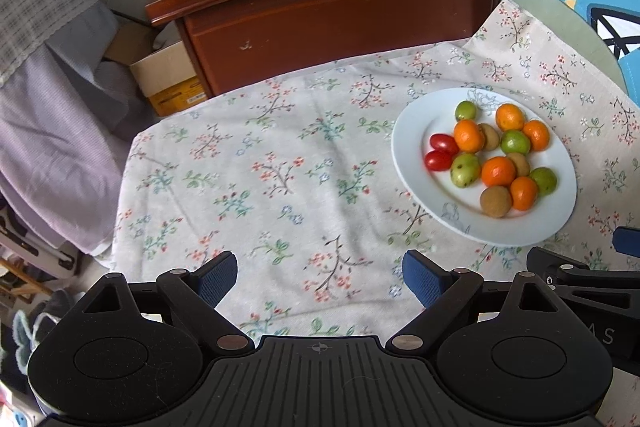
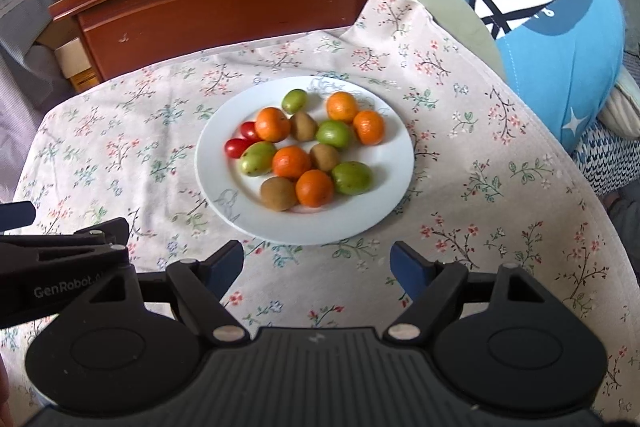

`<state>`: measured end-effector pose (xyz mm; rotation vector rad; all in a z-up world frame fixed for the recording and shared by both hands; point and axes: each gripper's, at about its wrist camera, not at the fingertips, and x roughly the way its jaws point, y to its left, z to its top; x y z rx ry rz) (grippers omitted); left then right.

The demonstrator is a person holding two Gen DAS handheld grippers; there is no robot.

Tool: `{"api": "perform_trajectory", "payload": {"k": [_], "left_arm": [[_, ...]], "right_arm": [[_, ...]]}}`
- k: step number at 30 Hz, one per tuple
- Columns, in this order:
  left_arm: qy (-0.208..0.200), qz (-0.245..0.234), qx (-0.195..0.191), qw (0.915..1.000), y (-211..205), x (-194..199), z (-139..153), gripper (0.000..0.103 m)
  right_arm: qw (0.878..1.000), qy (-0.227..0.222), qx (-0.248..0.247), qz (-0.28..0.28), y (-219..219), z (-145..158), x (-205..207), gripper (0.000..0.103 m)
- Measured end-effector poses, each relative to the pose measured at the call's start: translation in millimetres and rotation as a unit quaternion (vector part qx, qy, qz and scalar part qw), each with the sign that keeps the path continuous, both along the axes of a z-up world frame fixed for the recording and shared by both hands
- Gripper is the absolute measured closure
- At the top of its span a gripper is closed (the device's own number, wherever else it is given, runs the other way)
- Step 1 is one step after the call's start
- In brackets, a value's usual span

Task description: Organize fruits

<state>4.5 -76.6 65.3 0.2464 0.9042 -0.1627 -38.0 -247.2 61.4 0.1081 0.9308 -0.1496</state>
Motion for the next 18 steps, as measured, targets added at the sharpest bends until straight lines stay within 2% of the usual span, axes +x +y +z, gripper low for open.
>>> {"api": "perform_trajectory", "payload": {"k": [5,18], "left_arm": [[0.002,0.013,-0.003,0.9999,14,-10,-3,0.012],[0.024,0.055,-0.049,0.997,59,-35,-13,0.012]], "right_arm": [[1.0,-0.002,-0.001,0.013,11,-2,-6,0.022],[0.999,-0.015,0.023,0.044,33,-20,-32,0.018]]}}
